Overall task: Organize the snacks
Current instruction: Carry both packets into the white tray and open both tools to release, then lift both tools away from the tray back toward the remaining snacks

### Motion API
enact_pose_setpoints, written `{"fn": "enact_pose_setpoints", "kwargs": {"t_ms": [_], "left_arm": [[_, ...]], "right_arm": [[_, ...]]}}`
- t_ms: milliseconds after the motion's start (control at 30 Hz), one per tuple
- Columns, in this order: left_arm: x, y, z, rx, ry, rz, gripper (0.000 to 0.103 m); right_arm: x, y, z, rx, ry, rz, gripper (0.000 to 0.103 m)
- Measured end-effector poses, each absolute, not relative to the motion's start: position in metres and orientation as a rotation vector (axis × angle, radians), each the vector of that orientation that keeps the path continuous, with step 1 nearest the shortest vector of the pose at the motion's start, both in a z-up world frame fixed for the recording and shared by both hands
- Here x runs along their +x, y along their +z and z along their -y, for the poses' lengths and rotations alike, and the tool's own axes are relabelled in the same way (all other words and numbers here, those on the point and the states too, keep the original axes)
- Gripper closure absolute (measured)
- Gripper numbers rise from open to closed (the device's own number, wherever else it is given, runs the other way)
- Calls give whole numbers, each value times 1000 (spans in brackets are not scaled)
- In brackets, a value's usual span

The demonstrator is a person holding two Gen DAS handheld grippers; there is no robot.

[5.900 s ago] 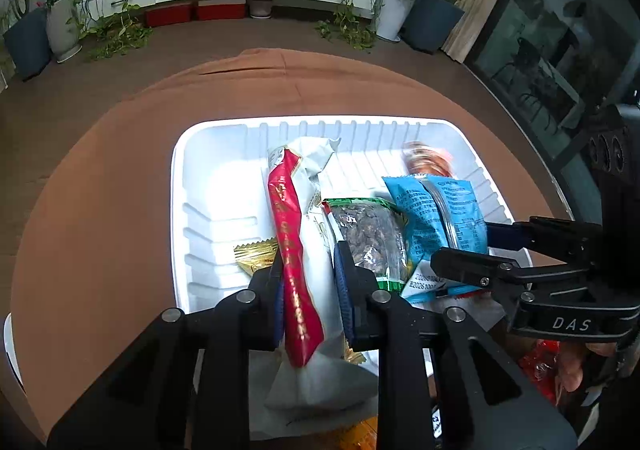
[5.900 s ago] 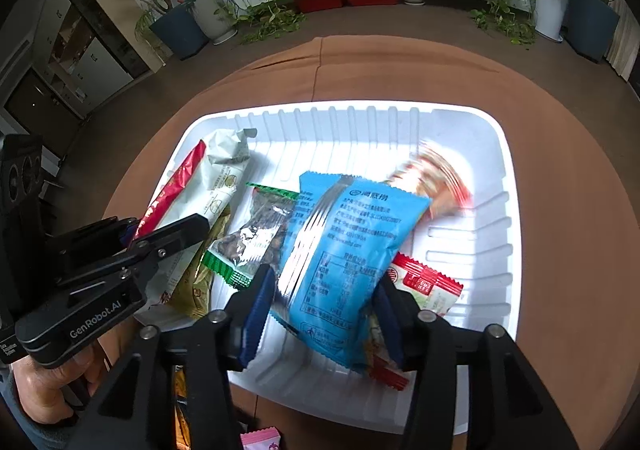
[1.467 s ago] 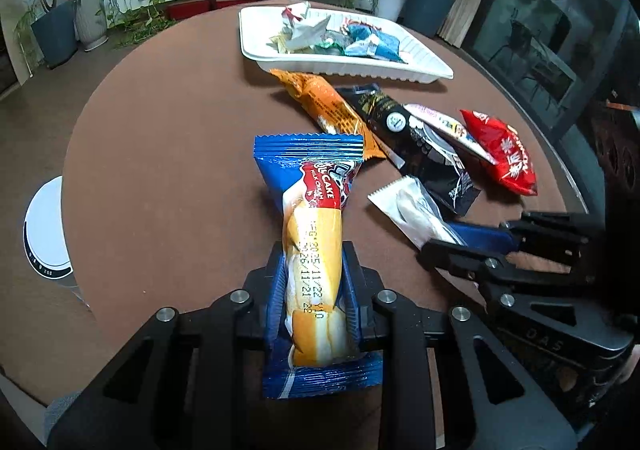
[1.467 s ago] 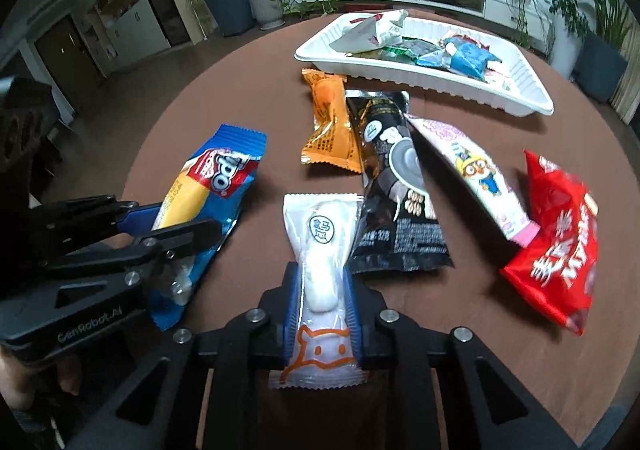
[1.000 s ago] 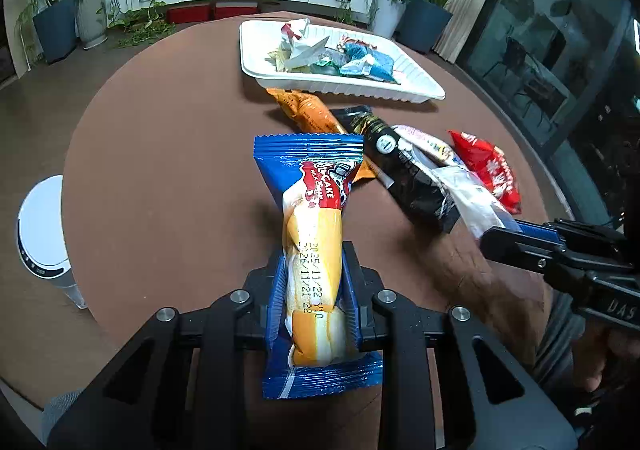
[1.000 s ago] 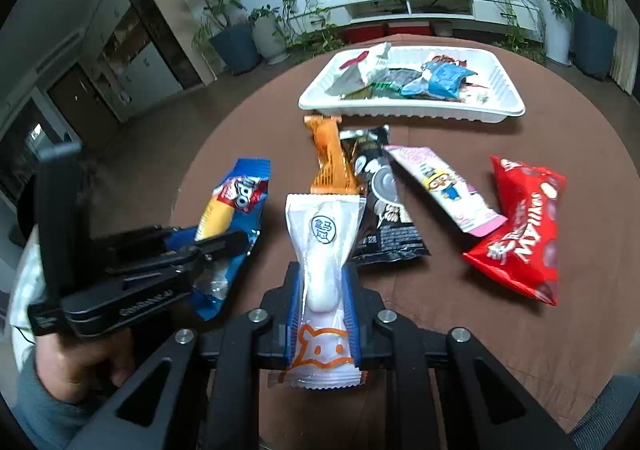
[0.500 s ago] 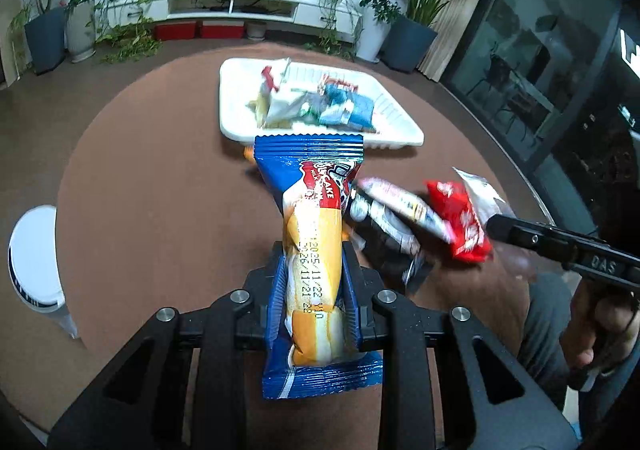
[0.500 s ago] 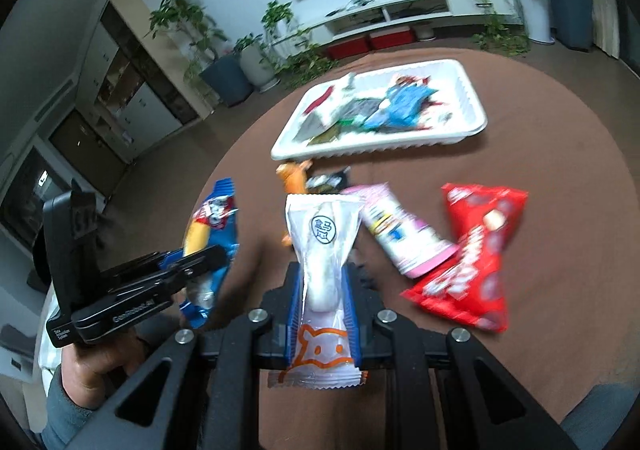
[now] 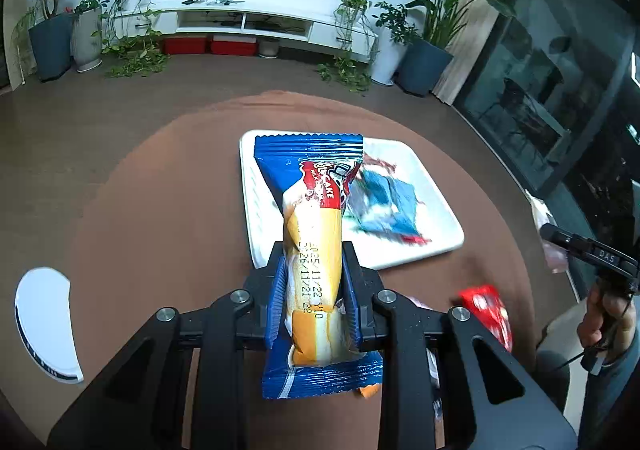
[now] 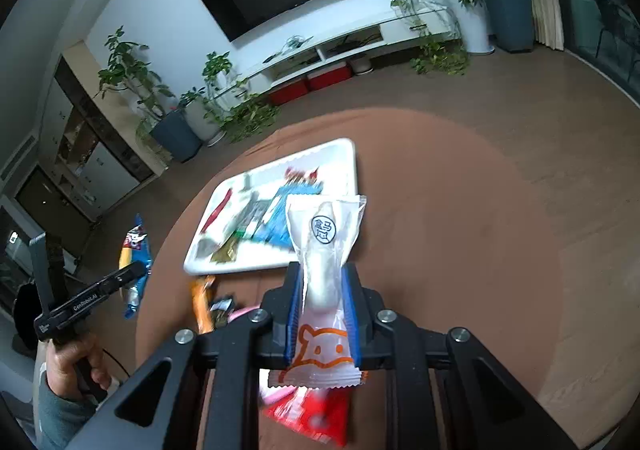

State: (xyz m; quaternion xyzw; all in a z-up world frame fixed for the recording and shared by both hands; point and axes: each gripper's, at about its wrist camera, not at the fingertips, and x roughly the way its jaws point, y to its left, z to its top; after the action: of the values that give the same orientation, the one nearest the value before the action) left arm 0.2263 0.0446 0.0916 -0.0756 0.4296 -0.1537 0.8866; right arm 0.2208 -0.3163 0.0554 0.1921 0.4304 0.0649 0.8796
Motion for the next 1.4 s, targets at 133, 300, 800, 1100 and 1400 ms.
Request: {"fn": "enact_pose_setpoints", "kwargs": {"t_ms": [133,300,800,1100,1400], "left_arm": [[262,90,-43,-136,-312,-921,79],[305,70,-26,-107,-315,-985,79],[375,10,9,-41,-302,-1071,79],[382,-9,22,-16,-307,-1083,78],[379,-15,28,-9,-293,-1075,77]], "right_arm": [[253,62,315,372,143,-895,82],[302,59,283,327,208,-929,82],[388,0,181,186,266,-1082,82],[406,-23,162,126,249,-1119,81],[405,-36,157,102,237,-1128,74]]}}
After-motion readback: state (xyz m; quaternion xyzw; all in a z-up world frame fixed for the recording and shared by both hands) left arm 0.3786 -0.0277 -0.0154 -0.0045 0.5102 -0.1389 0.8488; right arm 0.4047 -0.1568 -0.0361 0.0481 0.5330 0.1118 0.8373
